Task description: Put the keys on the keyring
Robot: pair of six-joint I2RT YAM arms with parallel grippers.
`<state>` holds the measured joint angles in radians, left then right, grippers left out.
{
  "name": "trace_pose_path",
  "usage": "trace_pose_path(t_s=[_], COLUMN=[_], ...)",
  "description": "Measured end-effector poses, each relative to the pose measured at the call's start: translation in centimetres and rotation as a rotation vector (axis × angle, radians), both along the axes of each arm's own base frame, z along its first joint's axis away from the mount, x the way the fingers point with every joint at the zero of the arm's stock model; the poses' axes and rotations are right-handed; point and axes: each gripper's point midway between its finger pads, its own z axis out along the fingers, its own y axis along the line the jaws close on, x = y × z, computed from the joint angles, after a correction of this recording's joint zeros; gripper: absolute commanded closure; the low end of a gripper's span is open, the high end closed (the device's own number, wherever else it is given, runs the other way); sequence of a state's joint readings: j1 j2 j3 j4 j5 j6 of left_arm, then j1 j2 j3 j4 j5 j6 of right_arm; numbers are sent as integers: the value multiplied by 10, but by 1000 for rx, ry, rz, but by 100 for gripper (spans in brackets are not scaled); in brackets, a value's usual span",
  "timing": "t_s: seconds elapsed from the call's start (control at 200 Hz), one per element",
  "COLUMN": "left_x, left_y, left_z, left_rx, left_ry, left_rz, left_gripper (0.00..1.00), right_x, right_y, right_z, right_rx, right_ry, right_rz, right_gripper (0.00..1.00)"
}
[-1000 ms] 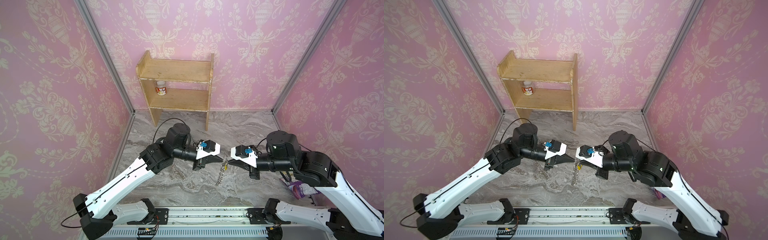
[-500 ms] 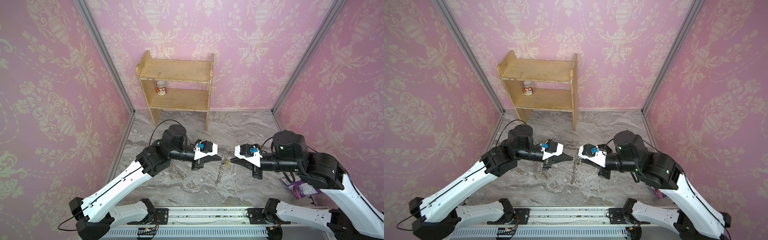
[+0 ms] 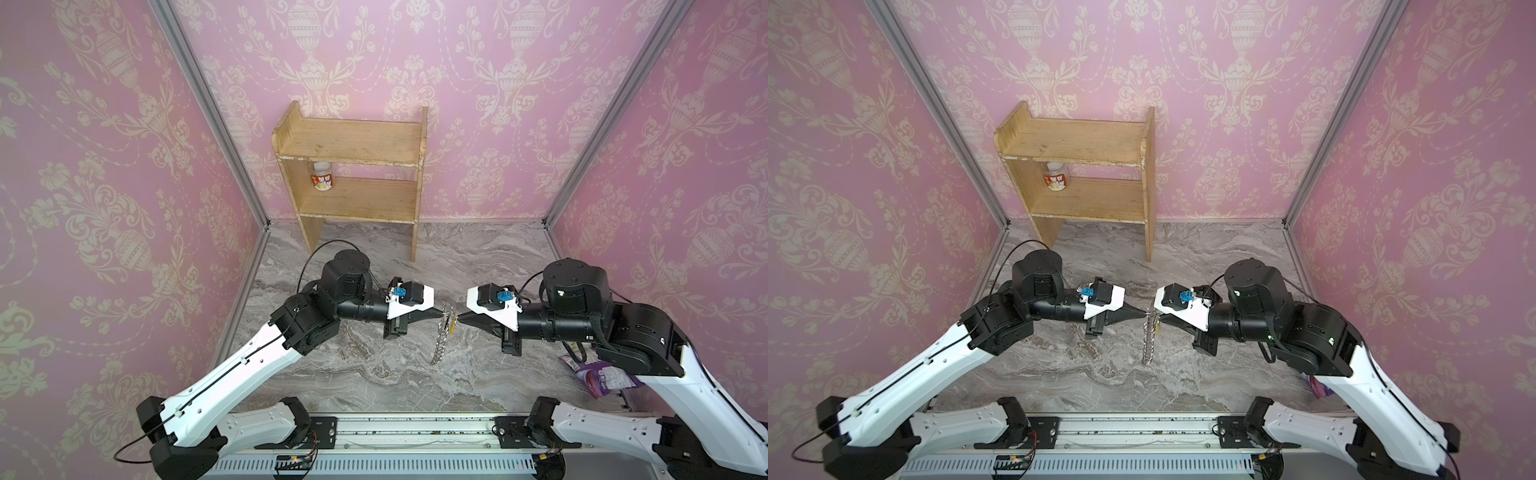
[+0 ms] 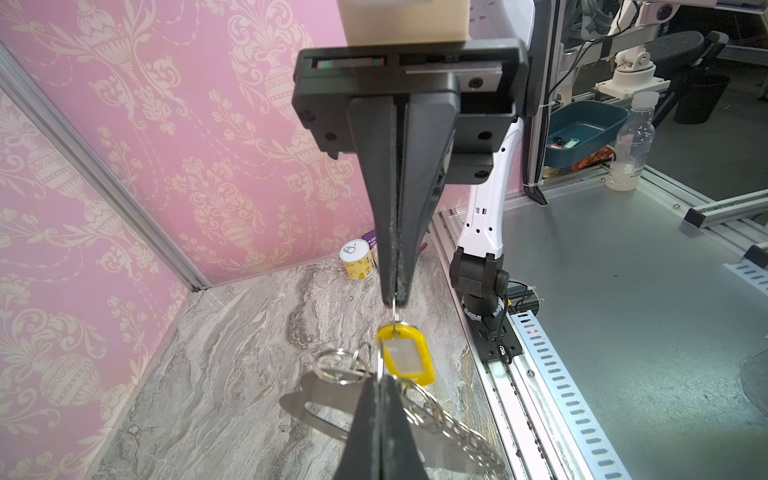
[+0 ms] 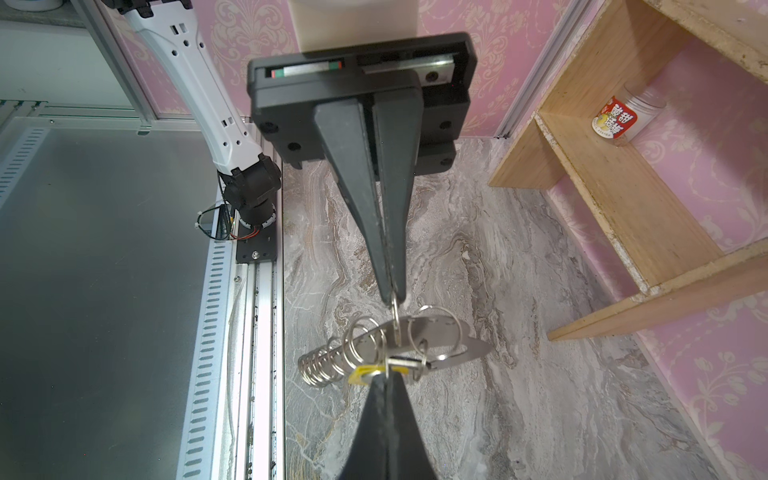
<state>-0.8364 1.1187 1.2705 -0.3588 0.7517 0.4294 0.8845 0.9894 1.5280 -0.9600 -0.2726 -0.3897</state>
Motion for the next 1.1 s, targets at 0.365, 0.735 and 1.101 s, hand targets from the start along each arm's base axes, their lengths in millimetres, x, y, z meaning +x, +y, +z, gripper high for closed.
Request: trace_pose_path(t_s=[0.365, 0.735, 1.101], left_x=[-3, -3, -1], left_y=[2, 2, 2], left_z=[4, 4, 4], left_rx=[-10, -11, -7], left_ry=[-10, -12, -16], left_rz=[0, 1, 12], left_gripper=[100, 100, 100], right_x=[4, 4, 6], right_y=[0, 0, 3], right_z=[2, 3, 6], right_rx=[3, 4, 6], right_ry=[-12, -14, -13], right_rz=[-15, -17, -14], right_gripper=[100, 100, 100])
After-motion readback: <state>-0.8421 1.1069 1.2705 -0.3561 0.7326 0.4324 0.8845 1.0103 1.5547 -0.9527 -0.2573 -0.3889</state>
